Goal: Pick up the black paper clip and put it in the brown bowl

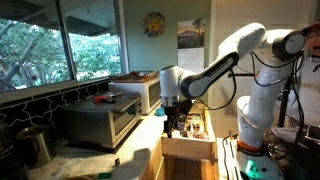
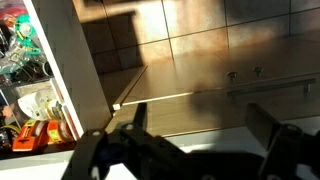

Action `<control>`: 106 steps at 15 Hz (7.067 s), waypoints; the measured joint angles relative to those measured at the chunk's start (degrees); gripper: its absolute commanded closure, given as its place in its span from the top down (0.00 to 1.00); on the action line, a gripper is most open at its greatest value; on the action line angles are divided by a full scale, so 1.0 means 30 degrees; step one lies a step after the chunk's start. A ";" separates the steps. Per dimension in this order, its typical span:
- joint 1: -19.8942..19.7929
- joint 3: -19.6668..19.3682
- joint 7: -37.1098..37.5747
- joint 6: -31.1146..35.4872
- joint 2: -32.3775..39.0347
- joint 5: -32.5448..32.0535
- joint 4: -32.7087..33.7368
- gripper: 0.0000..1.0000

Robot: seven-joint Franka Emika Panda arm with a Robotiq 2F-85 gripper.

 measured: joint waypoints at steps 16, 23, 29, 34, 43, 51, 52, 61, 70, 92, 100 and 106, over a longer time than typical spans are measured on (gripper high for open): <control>-0.0898 0.0163 0.1541 0.7091 0.2084 -0.5890 0.2502 1.00; 0.1235 -0.0392 -0.2731 0.9436 0.7756 -0.1526 0.5587 1.00; 0.1641 -0.0743 -0.4248 0.9662 0.7841 -0.0678 0.5846 1.00; 0.2179 -0.0728 -0.9507 0.6997 0.9510 0.1853 0.7123 1.00; 0.2223 -0.1112 -1.1789 0.3644 1.0351 0.0221 0.8929 1.00; 0.3128 -0.1091 -1.4529 0.5743 1.0949 -0.4157 0.9269 1.00; 0.3190 -0.1033 -1.5273 0.5593 1.1177 -0.4187 0.9502 1.00; 0.3212 -0.1038 -1.7357 0.5299 1.2742 -0.5061 1.1058 1.00; 0.3244 -0.1297 -1.7390 0.7666 1.4683 -0.5645 1.1953 0.90; 0.3186 0.0013 -1.7848 0.8259 1.5833 -0.4856 1.3754 0.08; 0.3794 0.1019 -1.8935 0.8737 1.3694 -0.4990 1.4365 0.08; 0.3775 0.1138 -2.1098 1.0184 1.6479 -0.4544 1.6289 0.08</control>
